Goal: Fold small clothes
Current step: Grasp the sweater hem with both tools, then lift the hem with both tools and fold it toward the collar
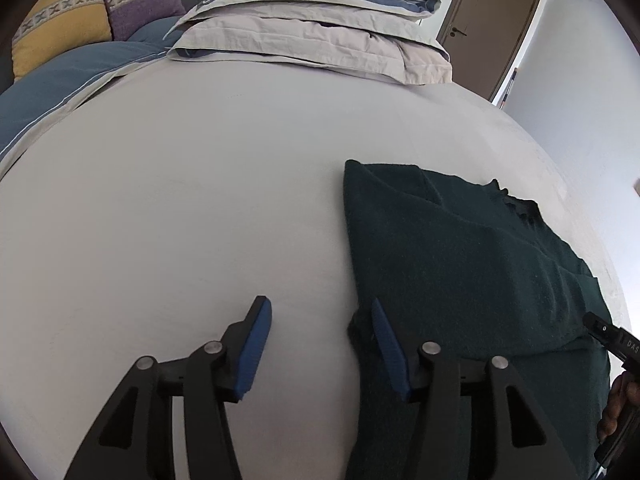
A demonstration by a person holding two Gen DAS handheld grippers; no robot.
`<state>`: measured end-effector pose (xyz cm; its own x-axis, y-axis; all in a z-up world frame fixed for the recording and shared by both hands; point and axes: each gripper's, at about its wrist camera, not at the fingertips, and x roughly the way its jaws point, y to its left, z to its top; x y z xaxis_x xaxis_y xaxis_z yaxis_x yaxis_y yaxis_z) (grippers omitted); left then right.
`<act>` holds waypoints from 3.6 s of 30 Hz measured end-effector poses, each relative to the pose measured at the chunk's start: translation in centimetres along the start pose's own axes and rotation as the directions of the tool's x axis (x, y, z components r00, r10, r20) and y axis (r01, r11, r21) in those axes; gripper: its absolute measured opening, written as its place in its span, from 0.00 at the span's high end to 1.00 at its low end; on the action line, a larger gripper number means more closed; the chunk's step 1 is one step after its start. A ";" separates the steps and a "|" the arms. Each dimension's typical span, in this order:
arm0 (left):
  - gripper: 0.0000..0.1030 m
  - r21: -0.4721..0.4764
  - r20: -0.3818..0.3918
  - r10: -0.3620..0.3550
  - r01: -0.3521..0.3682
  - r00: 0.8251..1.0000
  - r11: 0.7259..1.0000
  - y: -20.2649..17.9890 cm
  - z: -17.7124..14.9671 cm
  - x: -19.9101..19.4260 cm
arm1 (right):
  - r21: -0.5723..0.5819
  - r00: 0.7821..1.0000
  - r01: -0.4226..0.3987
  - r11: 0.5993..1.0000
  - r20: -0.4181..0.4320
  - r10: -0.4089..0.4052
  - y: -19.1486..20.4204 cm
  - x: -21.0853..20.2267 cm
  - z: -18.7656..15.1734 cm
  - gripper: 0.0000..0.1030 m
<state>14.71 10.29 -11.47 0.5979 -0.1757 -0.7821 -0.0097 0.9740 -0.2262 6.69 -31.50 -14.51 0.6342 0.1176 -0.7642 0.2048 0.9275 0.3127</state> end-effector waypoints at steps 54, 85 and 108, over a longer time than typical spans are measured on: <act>0.87 -0.114 -0.423 -0.301 0.279 0.854 0.953 2.9 -20.4 -11.4 | 0.316 0.964 -0.087 0.945 -0.211 0.160 -16.8 -24.9 -28.6 0.49; 0.94 -0.359 -0.060 -0.640 0.582 0.766 0.730 5.3 -14.4 -17.0 | 0.289 0.893 -0.448 0.846 0.092 0.441 -14.6 -28.7 -22.0 0.94; 0.94 -0.438 0.125 -0.690 0.663 0.713 0.607 3.9 0.1 -9.7 | 0.278 0.893 -0.430 0.859 0.272 0.359 -13.1 -21.4 0.0 0.94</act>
<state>8.94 15.83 -4.72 0.5328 -0.7795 -0.3292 0.0397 0.4116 -0.9105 -9.52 -46.14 -2.22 0.8426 0.3415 -0.4164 0.1104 0.6473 0.7542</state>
